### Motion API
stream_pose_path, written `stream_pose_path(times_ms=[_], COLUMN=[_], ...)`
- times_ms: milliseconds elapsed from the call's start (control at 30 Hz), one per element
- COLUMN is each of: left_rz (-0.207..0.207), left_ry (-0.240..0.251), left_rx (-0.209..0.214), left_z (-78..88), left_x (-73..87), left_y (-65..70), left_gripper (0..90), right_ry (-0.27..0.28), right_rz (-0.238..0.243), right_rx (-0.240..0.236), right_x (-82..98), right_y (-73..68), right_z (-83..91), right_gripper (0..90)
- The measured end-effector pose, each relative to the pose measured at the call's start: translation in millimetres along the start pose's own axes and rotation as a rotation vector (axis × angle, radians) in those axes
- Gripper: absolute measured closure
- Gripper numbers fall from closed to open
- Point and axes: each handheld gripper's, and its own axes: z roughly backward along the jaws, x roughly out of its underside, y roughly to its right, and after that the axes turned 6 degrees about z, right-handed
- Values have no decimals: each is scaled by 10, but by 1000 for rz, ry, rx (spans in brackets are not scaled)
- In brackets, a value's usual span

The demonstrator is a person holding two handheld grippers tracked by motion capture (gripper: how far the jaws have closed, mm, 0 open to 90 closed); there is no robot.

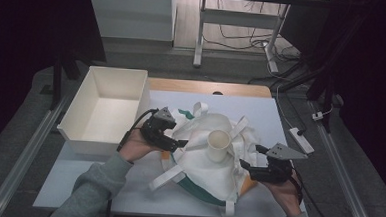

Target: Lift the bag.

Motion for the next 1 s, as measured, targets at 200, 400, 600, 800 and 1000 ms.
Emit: stream_pose_path(times_ms=[200,400,600,800,1000], left_rz=[20,58,68,71,63], left_ry=[-30,-57,-104,-121,-129], left_rx=[-38,-65,-84,-83,-80], left_z=[-100,-172,-197,-175,-176], left_x=[6,-5,15,35,43], left_y=[-14,-72,-108,-134,-144], left_gripper=[259,376,598,750,814], right_ry=[-12,-14,-28,-92,-167], right_rz=[0,3,12,42,27], right_rx=[0,-1,10,1,34], right_x=[23,22,-47,-131,-131], right_y=[4,-2,-74,-336,-560], right_z=[-23,-28,15,-5,-75], right_gripper=[206,206,208,209,202])
